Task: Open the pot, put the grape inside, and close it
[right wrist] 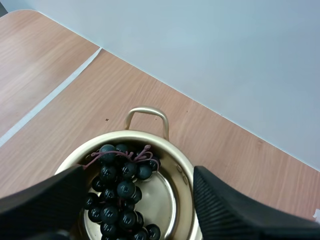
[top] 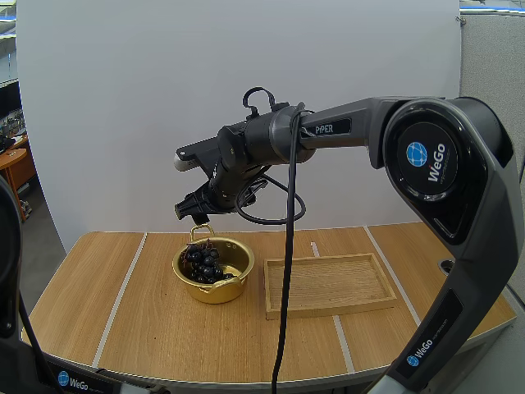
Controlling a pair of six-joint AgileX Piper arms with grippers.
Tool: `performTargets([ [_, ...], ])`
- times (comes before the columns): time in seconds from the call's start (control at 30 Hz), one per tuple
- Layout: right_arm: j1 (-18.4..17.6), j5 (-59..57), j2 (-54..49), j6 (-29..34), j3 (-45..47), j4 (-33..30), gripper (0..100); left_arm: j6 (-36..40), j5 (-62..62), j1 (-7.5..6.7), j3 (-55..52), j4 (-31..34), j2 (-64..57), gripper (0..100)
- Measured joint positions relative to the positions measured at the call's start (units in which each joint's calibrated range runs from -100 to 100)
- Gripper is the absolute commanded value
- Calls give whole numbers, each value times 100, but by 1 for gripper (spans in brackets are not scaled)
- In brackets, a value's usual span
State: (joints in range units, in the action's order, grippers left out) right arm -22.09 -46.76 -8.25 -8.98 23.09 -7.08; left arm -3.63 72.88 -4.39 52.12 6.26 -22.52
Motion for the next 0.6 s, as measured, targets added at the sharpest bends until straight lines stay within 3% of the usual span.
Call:
performTargets([
  [0.03, 0, 0, 0, 0, 0, 1, 100, 0, 0, 0, 0, 0, 0, 0],
  [0.1, 0, 0, 0, 0, 0, 27, 68, 0, 0, 0, 0, 0, 0, 0],
  [0.17, 0, 84, 0, 0, 0, 27, 16, 0, 0, 0, 0, 0, 0, 0],
  [0.2, 0, 122, 0, 0, 0, 27, 0, 0, 0, 0, 0, 0, 0, 0],
  [0.6, -261, 630, 0, -9, 0, 35, 0, 0, 0, 0, 0, 0, 0, 0],
])
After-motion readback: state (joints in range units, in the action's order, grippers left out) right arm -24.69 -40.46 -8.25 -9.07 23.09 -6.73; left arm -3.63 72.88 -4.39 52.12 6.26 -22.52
